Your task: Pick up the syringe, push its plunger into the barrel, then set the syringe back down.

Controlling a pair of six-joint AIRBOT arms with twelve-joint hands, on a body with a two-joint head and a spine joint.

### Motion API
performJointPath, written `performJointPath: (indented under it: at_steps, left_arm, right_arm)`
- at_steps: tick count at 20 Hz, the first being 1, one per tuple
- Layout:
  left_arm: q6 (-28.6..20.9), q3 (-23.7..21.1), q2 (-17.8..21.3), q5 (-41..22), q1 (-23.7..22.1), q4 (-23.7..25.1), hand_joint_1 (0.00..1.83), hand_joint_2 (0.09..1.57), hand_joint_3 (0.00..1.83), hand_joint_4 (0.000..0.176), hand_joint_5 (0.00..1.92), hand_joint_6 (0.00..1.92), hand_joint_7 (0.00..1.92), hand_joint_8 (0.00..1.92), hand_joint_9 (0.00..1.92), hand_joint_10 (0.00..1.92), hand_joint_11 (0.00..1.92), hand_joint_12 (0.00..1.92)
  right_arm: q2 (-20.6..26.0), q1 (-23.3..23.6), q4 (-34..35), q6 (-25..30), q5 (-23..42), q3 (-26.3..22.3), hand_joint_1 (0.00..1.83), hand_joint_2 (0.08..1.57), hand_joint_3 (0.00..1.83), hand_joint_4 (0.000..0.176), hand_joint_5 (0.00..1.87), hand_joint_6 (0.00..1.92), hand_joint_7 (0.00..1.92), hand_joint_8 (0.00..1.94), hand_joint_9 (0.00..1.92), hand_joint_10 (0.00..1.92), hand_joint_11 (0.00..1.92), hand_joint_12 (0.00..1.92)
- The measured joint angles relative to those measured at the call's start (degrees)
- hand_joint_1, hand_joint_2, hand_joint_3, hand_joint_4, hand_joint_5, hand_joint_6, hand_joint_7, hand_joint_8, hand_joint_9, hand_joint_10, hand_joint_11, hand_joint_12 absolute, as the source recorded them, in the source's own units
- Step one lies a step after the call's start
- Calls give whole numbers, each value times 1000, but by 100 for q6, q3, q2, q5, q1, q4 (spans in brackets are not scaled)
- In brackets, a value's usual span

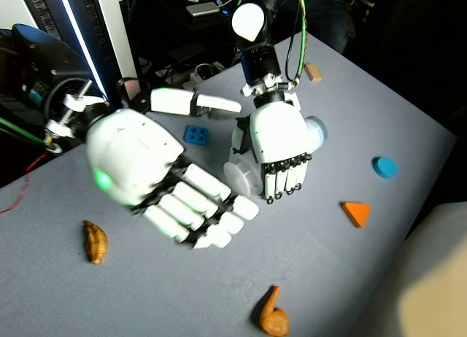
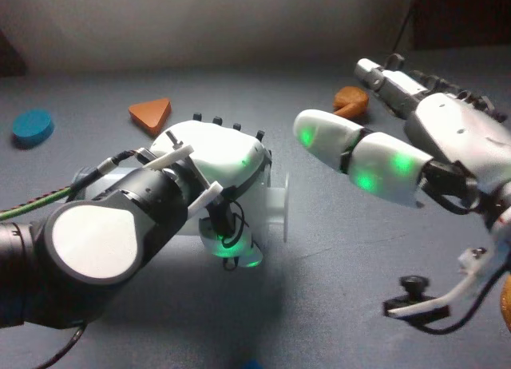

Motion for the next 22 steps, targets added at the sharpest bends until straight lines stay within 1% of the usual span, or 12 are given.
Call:
performJointPath:
  at_steps: [3,6,8,11,13,17,18,19,20,21,22]
  left_arm:
    - [17,72,-103,-4,101,-11,1369,1141,0,0,891,953,969,1051,811,1376,748,1225]
    - [15,133,-234,-2,157,-2,1369,1141,0,0,892,952,970,1049,809,1378,741,1221]
    - [20,157,-271,2,168,4,1368,1145,1,0,875,969,962,1058,802,1392,733,1228]
    - [9,192,-284,0,205,-81,1369,1140,0,0,905,947,956,1049,816,1379,731,1231]
    - [9,192,-284,2,205,-81,1368,1144,1,0,885,962,961,1055,805,1389,730,1234]
    - [7,192,-284,0,205,-81,1366,1145,0,0,896,956,970,1059,776,1399,701,1300]
    - [7,192,-284,0,203,-81,1365,1145,0,0,886,975,974,1041,782,1396,698,1301]
    - [7,192,-284,-2,203,-79,1363,1150,0,0,849,1038,982,1011,782,1392,692,1294]
    - [7,195,-284,0,203,-81,1359,1158,1,0,811,1100,972,1027,774,1395,683,1259]
    - [4,212,-297,-4,203,-83,1226,1176,0,0,778,1191,952,1110,765,843,639,1152]
    - [2,214,-304,-4,203,-76,1062,1200,1,0,793,1247,884,537,769,527,580,1051]
  right_arm:
    - [188,-15,17,-319,-219,-98,80,925,3,49,180,9,256,8,185,6,0,793]
    - [216,-15,-13,-697,-496,-138,49,938,8,50,152,0,229,0,181,2,0,785]
    - [219,-15,17,-850,-518,-138,37,946,6,51,147,0,224,0,159,1,0,736]
    - [219,-15,52,-1075,-505,-138,37,946,5,48,148,0,229,2,157,1,0,730]
    - [216,-15,52,-1137,-492,-138,50,942,2,48,145,0,230,1,165,3,0,749]
    - [219,9,74,-1156,-466,-166,33,948,4,47,150,3,233,2,169,3,0,756]
    - [219,31,94,-1158,-474,-175,32,947,3,47,151,3,234,2,169,3,0,757]
    - [219,55,48,-1165,-470,-188,31,946,2,47,151,3,234,2,169,3,0,759]
    - [216,90,72,-1165,-481,-192,25,946,3,47,152,3,234,2,170,3,0,763]
    - [214,98,55,-1169,-479,-192,23,946,2,47,152,3,235,2,170,2,0,765]
    - [214,114,52,-1167,-476,-192,22,947,2,47,152,2,239,3,170,2,0,766]
